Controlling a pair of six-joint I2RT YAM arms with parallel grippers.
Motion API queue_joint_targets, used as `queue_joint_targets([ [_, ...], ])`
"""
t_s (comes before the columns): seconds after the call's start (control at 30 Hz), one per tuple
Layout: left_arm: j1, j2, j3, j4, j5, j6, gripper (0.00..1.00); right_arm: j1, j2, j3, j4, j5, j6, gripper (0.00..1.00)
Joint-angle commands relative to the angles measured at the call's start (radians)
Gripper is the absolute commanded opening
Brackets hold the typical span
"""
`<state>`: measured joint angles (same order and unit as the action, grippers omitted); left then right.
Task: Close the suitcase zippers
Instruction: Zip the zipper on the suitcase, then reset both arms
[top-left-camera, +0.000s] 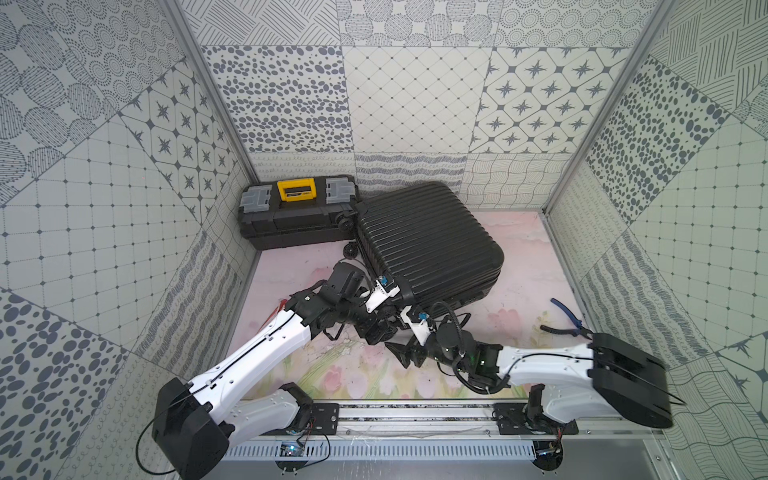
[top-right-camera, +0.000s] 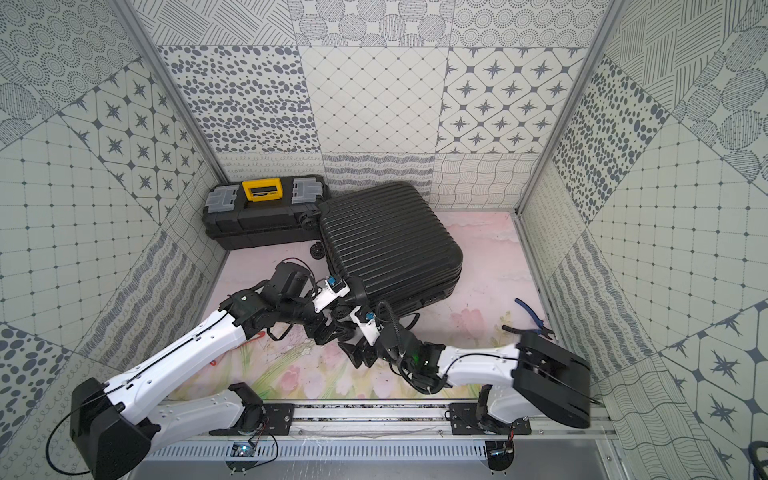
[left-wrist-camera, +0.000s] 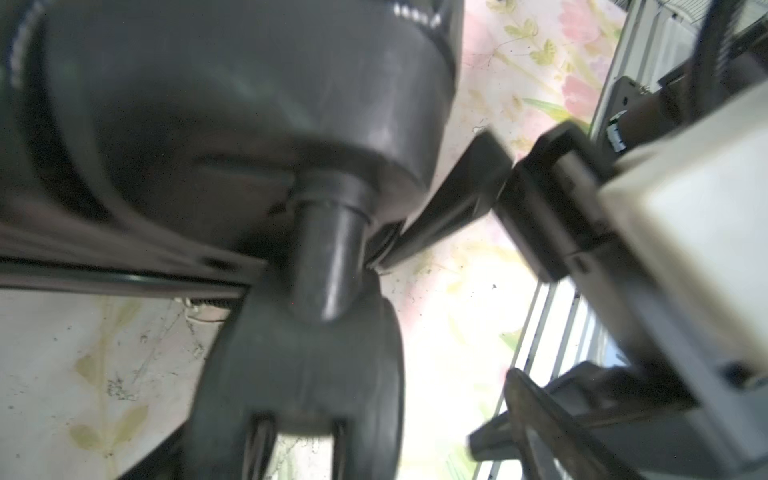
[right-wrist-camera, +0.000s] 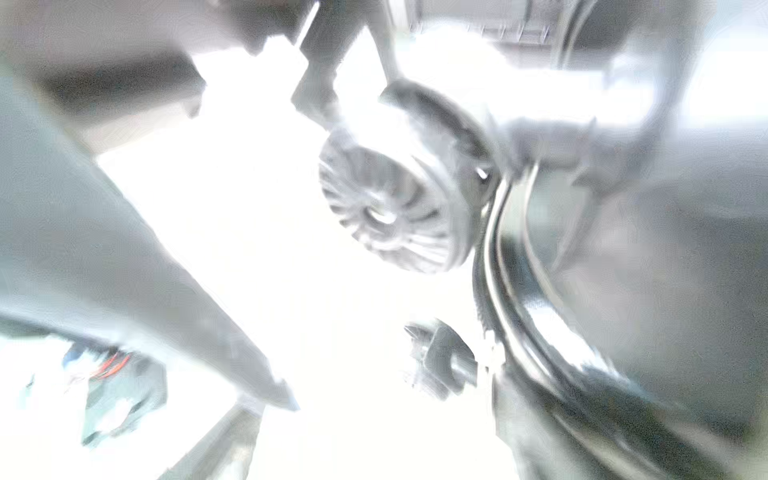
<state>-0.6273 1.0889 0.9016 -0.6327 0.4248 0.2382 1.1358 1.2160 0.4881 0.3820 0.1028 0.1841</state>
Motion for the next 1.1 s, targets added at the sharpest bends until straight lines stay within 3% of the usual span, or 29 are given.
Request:
queue_joint_targets([
  [0.0,0.031,-0.084,-0.014,-0.079,0.053,0.014,0.98,-0.111,-0.253,0.036,-0.455,-0.041,-0.055,0.98],
  [0.1,0.038,-0.176,-0.005,-0.176,-0.071,-0.001,0.98,-0.224,-0.441,0.111,-0.76,-0.104,-0.063,0.98],
  [0.2,0.042,-0.292,0.005,-0.213,-0.244,-0.058,0.98,-0.374,-0.519,0.191,-0.949,-0.162,-0.084,0.98],
  [0.37,0.05,-0.358,0.053,-0.162,-0.61,-0.135,0.98,-0.708,-0.46,0.299,-0.961,-0.346,-0.133,0.98],
  [0.43,0.092,-0.317,0.019,-0.033,-0.838,-0.207,0.98,-0.853,-0.428,0.29,-0.868,-0.382,-0.1,0.98],
  [0.47,0.135,-0.271,0.023,-0.003,-0.886,-0.266,0.99,-0.918,-0.424,0.274,-0.805,-0.389,-0.081,0.98],
  [0.53,0.285,-0.129,0.056,0.0,-0.83,-0.412,0.98,-1.023,-0.405,0.237,-0.674,-0.379,-0.039,0.98],
  [0.63,0.358,0.036,0.015,0.092,-0.883,-0.555,0.98,-1.147,-0.369,0.151,-0.49,-0.277,-0.011,0.98],
  [0.77,0.359,0.137,-0.157,0.479,-1.013,-0.564,0.98,-1.188,-0.327,-0.101,-0.062,-0.116,-0.077,0.98],
  [0.83,0.359,0.218,-0.214,0.65,-1.065,-0.541,0.98,-1.188,-0.258,-0.175,0.093,-0.132,-0.12,0.98],
  [0.93,0.368,0.318,-0.168,0.712,-1.144,-0.497,0.98,-1.186,-0.15,-0.225,0.169,-0.136,-0.143,0.98],
  [1.0,0.379,0.338,-0.175,0.788,-1.113,-0.429,0.98,-1.185,-0.099,-0.268,0.297,-0.115,-0.137,0.98],
  [1.07,0.394,0.358,-0.178,0.795,-1.105,-0.419,0.98,-1.184,-0.075,-0.245,0.29,-0.127,-0.146,0.98],
])
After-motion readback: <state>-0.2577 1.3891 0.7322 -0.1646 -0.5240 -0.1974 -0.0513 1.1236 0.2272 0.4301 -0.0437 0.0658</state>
